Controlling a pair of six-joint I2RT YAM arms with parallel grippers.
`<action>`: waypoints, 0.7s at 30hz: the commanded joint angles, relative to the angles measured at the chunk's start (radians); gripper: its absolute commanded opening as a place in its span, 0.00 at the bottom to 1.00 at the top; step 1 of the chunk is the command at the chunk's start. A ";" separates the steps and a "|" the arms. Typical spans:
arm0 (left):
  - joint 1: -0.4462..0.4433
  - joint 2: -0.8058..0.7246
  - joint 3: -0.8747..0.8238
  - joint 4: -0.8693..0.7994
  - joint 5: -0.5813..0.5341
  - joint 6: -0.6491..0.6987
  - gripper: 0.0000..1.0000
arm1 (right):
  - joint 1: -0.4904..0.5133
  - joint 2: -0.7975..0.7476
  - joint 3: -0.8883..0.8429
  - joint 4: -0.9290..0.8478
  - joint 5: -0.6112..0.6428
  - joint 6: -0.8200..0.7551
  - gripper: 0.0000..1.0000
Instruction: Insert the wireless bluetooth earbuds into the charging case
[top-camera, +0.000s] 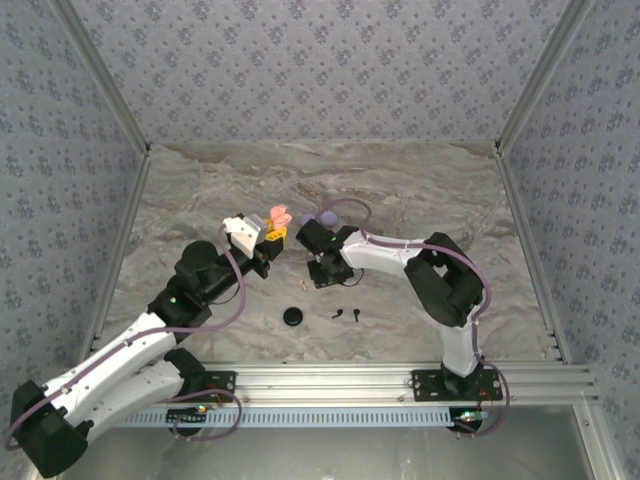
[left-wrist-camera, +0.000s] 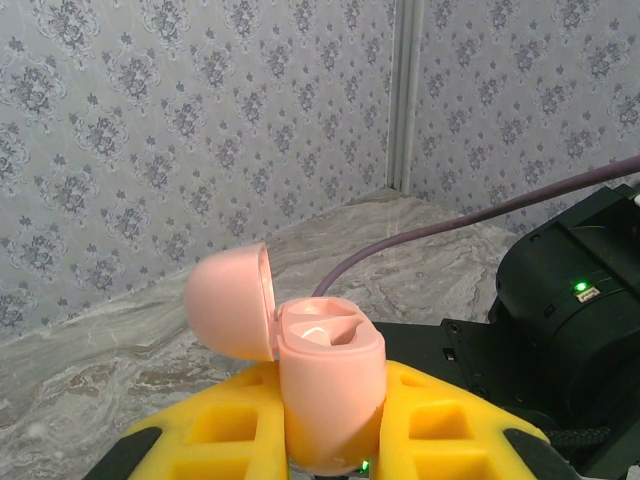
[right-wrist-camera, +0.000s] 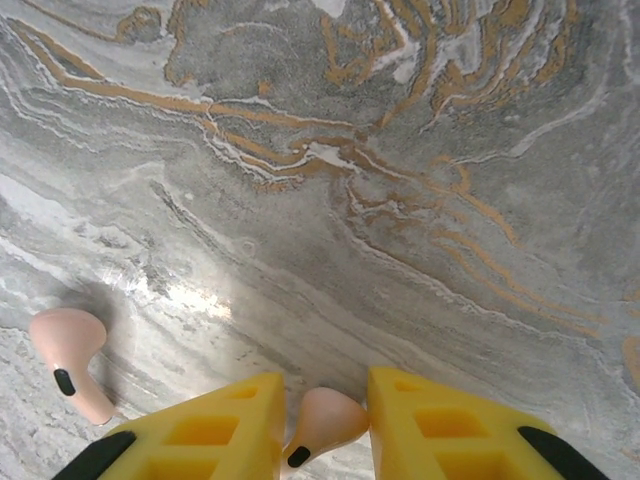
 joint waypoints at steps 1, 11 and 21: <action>-0.003 -0.006 0.013 0.012 0.004 -0.005 0.00 | 0.012 -0.011 -0.016 -0.055 0.005 -0.003 0.28; -0.004 -0.006 0.013 0.017 0.010 -0.011 0.00 | 0.009 -0.059 -0.035 -0.032 0.021 -0.008 0.23; -0.003 0.027 0.006 0.068 0.060 -0.031 0.00 | -0.052 -0.297 -0.091 0.063 0.051 -0.052 0.22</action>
